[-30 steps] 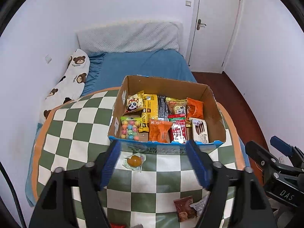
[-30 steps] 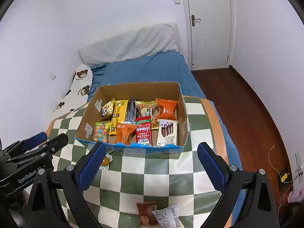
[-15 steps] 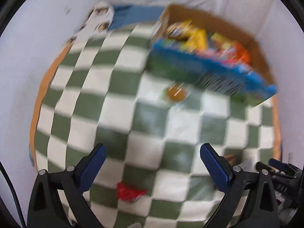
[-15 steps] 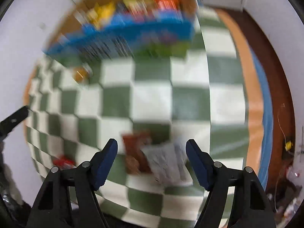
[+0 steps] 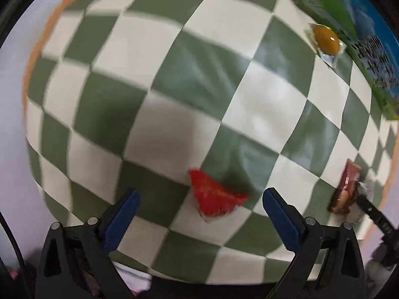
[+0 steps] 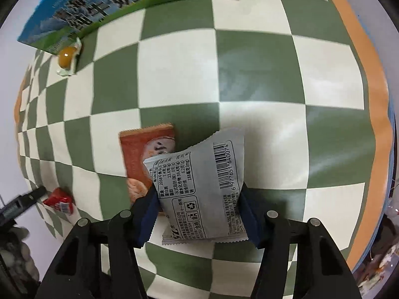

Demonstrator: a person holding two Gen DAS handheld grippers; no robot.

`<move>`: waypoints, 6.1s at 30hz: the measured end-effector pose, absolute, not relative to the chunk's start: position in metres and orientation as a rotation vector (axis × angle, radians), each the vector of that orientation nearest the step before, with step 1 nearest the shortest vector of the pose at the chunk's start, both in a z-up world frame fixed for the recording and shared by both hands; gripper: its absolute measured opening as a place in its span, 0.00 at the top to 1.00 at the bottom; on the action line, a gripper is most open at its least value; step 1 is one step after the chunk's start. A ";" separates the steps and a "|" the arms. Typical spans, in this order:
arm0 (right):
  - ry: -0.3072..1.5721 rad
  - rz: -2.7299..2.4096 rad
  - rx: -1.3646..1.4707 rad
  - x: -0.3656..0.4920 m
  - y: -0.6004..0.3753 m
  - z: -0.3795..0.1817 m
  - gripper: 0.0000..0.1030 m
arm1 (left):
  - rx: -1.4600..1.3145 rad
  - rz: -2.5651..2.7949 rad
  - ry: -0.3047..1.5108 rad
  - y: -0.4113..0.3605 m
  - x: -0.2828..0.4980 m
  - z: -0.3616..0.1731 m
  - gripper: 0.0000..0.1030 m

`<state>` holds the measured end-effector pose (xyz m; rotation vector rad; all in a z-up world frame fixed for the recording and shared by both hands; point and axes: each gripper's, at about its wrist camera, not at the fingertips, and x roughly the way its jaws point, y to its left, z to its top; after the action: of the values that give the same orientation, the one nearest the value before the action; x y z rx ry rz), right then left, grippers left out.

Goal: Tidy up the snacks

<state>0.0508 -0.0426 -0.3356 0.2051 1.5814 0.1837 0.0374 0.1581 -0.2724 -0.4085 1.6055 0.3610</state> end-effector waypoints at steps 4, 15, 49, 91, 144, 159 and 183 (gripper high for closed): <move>1.571 0.198 0.209 0.049 -0.038 -0.332 0.41 | -0.647 0.348 1.633 0.174 0.022 -0.296 0.04; 1.533 0.120 0.237 0.060 -0.069 -0.318 0.42 | -0.408 0.254 1.571 0.126 0.076 -0.308 0.59; 1.538 0.117 0.298 0.070 -0.106 -0.330 0.41 | -0.065 -0.017 1.680 -0.050 0.123 -0.320 0.49; 1.283 0.338 0.404 0.133 -0.069 -0.201 0.48 | -0.164 -0.122 1.341 -0.017 0.202 -0.120 0.49; 1.008 0.090 0.081 0.211 -0.036 -0.124 0.06 | 0.001 0.063 1.023 0.006 0.250 -0.072 0.21; 0.973 0.212 0.132 0.153 -0.027 -0.097 0.06 | -0.084 0.141 0.994 0.030 0.186 -0.060 0.21; 1.243 0.439 0.085 0.209 0.174 -0.300 0.24 | -0.443 0.689 1.373 0.190 0.062 -0.244 0.21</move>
<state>0.2087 0.1742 -0.3002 0.0852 1.2430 0.4386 0.0621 0.1898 -0.2438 -0.4428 1.3729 0.6890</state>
